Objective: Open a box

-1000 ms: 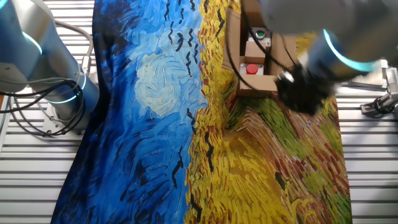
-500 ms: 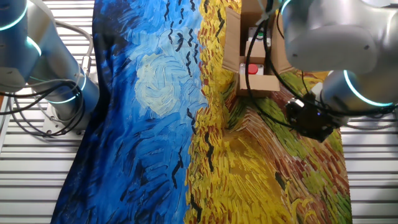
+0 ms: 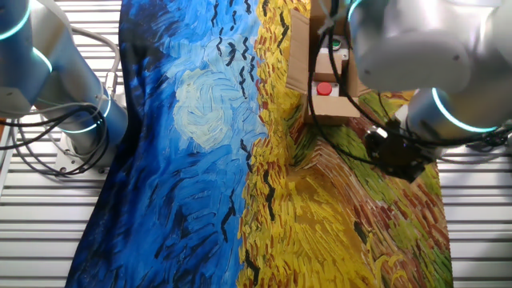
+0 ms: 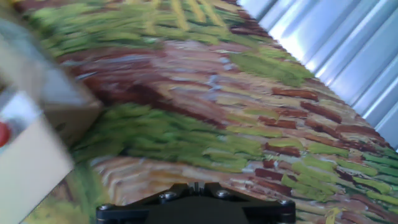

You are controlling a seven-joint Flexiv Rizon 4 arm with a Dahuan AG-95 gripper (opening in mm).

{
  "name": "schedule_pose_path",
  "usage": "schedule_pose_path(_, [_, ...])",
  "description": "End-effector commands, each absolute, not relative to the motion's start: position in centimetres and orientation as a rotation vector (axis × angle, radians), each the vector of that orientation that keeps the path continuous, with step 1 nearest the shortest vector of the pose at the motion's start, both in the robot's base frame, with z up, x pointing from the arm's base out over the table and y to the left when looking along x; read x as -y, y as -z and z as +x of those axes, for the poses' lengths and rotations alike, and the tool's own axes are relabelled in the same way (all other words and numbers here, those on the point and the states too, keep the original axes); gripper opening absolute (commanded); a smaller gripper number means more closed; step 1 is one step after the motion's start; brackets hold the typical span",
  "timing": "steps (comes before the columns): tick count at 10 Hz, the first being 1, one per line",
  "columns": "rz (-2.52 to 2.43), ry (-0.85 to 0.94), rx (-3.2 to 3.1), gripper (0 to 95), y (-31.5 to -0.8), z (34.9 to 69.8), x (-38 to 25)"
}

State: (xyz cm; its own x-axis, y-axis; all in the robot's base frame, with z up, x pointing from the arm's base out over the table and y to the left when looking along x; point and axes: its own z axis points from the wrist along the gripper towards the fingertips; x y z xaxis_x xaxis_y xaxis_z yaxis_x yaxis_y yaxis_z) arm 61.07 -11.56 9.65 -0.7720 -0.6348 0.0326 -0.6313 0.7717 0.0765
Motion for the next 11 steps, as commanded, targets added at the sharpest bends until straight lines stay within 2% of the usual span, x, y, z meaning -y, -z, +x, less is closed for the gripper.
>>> schedule_pose_path(1, [1.042,0.096,2.901,0.0,-8.46,61.6,11.7])
schedule_pose_path(3, [1.064,0.05,2.879,0.0,-8.43,61.58,11.62])
schedule_pose_path(11, [1.027,0.05,2.892,0.0,-8.42,61.51,11.62])
